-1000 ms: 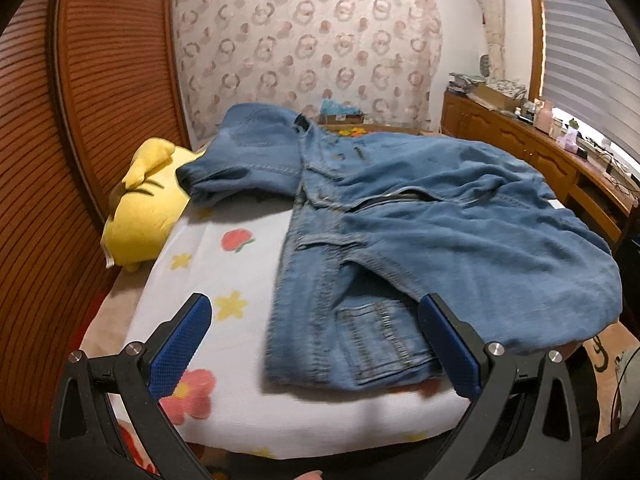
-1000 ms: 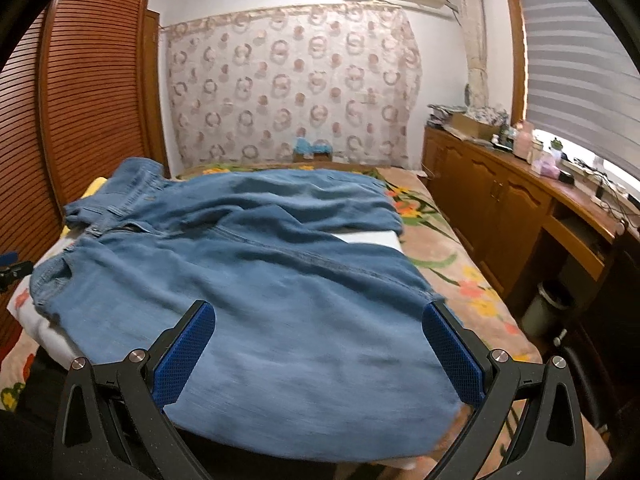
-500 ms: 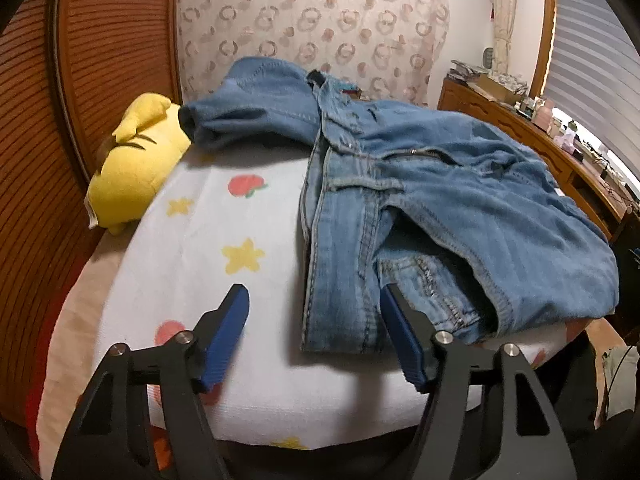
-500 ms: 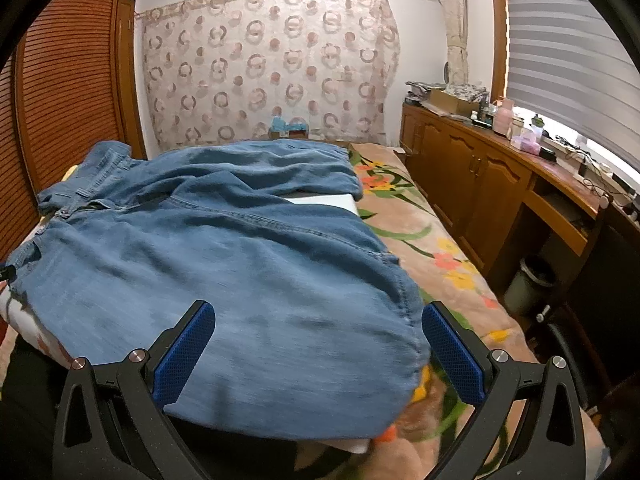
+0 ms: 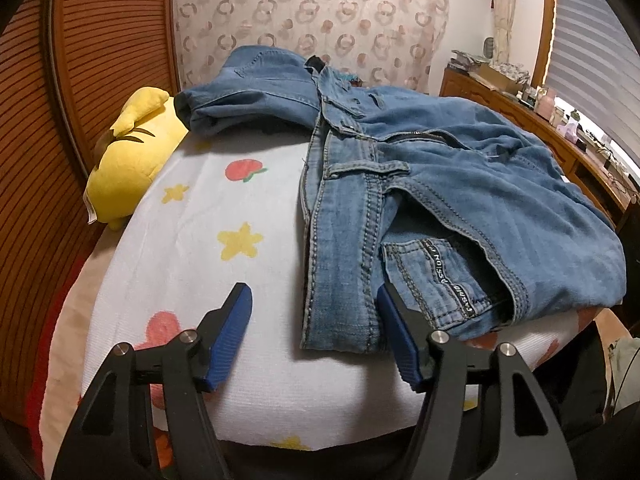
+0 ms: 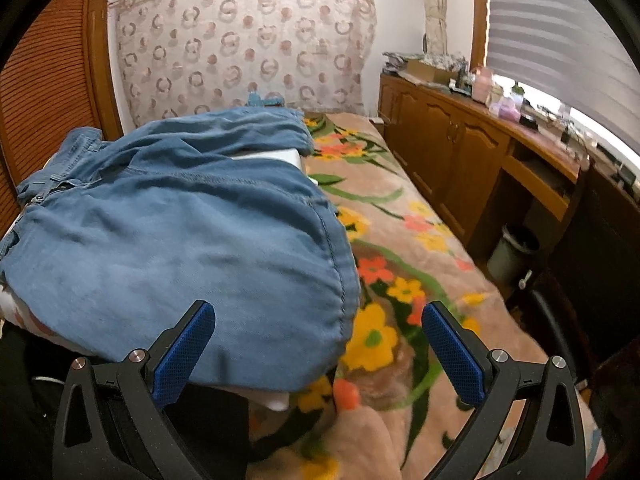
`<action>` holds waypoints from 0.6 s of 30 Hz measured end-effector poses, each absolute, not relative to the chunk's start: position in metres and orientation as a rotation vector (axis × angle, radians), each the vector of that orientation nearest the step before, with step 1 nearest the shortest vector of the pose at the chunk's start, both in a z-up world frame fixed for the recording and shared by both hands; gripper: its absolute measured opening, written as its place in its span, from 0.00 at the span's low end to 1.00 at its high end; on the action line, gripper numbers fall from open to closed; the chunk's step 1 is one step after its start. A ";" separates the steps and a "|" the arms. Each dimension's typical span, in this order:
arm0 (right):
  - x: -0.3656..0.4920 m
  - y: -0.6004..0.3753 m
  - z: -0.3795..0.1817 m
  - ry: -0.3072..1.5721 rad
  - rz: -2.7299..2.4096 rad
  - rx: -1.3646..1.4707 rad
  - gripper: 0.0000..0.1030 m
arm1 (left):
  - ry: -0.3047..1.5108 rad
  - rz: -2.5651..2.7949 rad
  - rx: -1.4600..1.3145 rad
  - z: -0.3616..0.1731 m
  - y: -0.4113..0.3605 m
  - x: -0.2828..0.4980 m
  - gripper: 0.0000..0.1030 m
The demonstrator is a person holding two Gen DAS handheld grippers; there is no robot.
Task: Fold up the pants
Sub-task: 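Move the right tool to the jeans leg hem and close on it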
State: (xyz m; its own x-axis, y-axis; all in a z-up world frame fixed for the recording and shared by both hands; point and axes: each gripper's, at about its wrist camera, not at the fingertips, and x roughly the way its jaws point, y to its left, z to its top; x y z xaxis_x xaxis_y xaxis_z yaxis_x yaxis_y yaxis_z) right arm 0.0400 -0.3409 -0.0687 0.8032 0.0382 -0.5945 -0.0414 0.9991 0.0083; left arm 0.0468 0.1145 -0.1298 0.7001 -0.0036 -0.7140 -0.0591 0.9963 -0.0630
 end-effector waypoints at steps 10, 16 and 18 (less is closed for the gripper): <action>0.044 -0.335 -0.070 0.689 0.128 0.073 0.93 | 0.799 0.036 -0.065 -0.131 0.112 0.047 0.64; 0.055 -0.363 -0.068 0.676 0.141 0.146 0.93 | 0.801 0.036 -0.056 -0.131 0.111 0.048 0.64; 0.063 -0.372 -0.068 0.664 0.151 0.183 0.93 | 0.801 0.038 -0.055 -0.131 0.111 0.047 0.64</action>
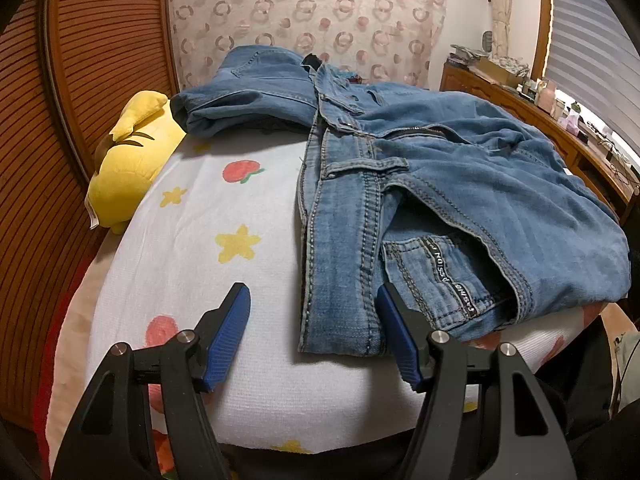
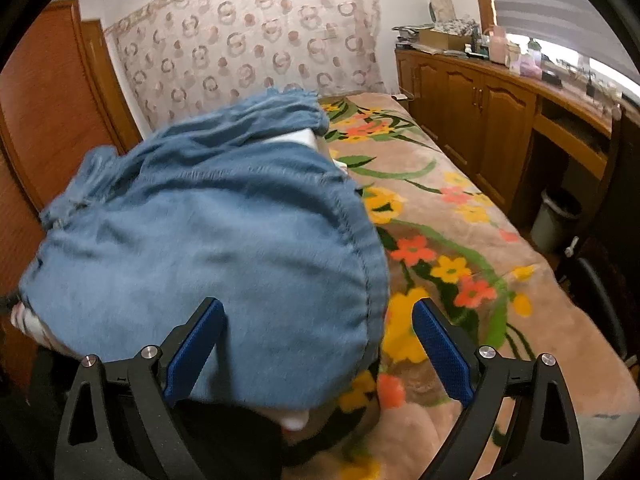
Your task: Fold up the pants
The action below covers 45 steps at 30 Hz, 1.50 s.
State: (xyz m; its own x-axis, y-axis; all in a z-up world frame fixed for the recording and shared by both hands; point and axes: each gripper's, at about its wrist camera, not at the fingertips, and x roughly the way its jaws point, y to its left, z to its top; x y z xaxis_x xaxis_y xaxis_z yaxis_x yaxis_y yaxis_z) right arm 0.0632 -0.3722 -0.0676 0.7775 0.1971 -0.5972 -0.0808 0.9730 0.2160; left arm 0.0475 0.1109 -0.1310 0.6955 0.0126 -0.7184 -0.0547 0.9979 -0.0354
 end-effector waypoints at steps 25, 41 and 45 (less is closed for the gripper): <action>0.102 -0.392 -0.061 0.634 0.253 0.259 0.05 | 0.812 0.015 -0.035 -0.130 0.112 0.052 0.68; 0.100 -0.354 0.007 0.435 0.324 0.064 0.04 | 0.700 -0.080 -0.022 -0.087 0.099 0.043 0.08; 0.125 -0.336 0.024 0.393 0.349 0.019 0.04 | 0.657 -0.095 -0.009 -0.066 0.094 0.050 0.08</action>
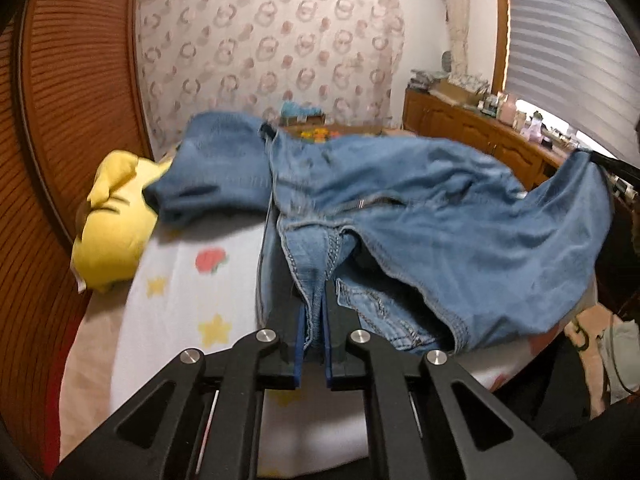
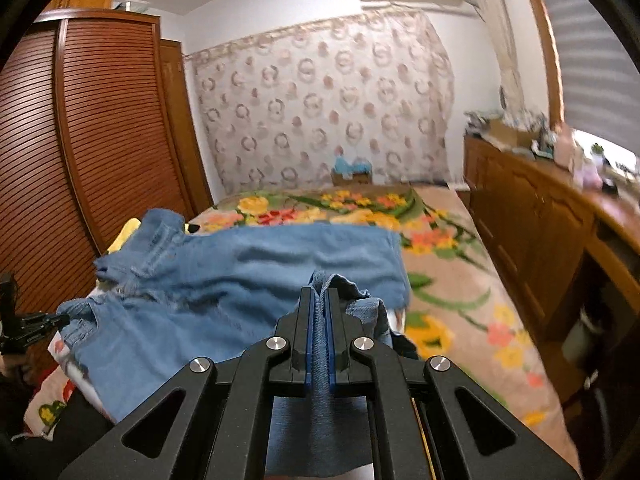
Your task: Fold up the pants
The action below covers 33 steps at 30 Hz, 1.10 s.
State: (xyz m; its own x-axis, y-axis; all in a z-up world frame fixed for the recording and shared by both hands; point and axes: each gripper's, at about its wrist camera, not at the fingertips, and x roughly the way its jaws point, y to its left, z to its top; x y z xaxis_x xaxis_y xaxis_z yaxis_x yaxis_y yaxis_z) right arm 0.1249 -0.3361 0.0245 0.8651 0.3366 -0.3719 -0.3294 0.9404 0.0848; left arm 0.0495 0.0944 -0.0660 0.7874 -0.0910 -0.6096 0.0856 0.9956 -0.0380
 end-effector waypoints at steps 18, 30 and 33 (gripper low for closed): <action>0.252 -0.215 -0.056 0.584 0.511 -0.196 0.07 | 0.649 -0.133 0.048 -0.055 0.080 0.098 0.08; 0.216 -0.237 -0.056 0.588 0.402 -0.153 0.44 | 0.649 -0.149 0.044 -0.055 0.074 0.107 0.08; 0.221 -0.233 -0.071 0.638 0.387 -0.159 0.44 | 0.655 -0.147 0.040 -0.057 0.075 0.110 0.08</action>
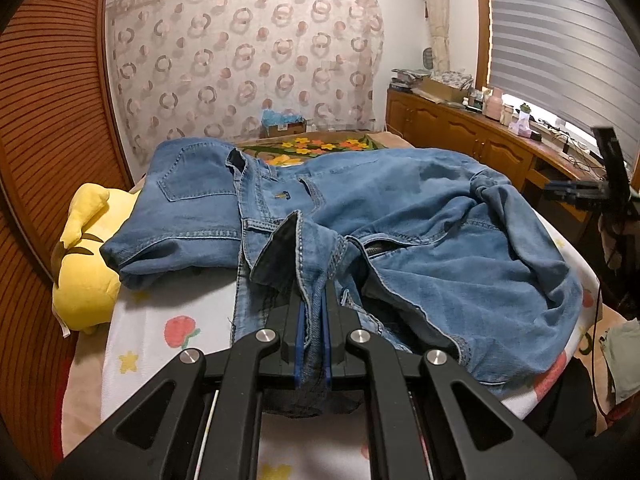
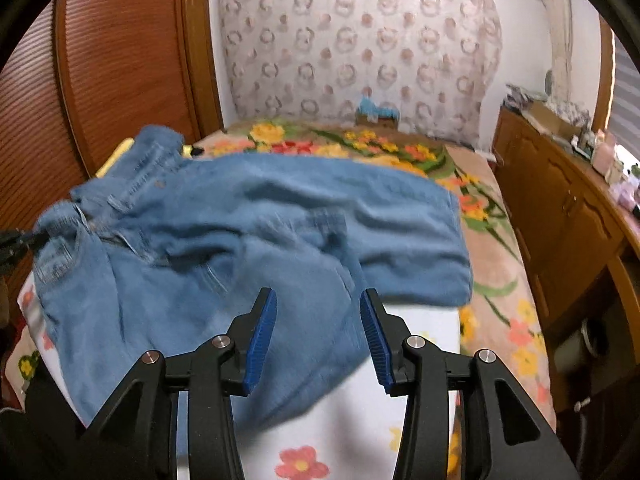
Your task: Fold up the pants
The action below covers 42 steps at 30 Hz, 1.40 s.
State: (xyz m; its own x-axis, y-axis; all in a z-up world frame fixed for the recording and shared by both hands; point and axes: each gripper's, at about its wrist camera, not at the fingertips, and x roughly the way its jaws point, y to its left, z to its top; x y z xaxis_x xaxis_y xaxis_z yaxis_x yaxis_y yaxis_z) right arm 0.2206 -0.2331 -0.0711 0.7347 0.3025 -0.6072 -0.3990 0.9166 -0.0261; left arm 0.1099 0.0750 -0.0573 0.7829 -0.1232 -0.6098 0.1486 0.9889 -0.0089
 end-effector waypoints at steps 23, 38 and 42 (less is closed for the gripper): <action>0.284 -0.236 -0.086 0.682 0.501 -0.046 0.10 | 0.693 -0.123 0.042 -0.072 0.078 0.121 0.08; 0.242 -0.321 -0.005 0.364 0.237 0.021 0.06 | 0.475 -0.070 -0.028 0.013 0.104 0.123 0.07; 0.247 -0.319 0.005 0.332 0.186 0.008 0.05 | 0.440 -0.061 -0.036 0.030 0.109 0.145 0.07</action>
State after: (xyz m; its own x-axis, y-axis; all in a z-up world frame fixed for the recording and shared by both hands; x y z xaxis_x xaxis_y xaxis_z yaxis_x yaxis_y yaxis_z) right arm 0.2474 -0.3193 0.0052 0.9285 0.1830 -0.3231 -0.1804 0.9829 0.0380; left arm 0.1446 0.1089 0.0305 0.9029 -0.0671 -0.4247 0.0514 0.9975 -0.0482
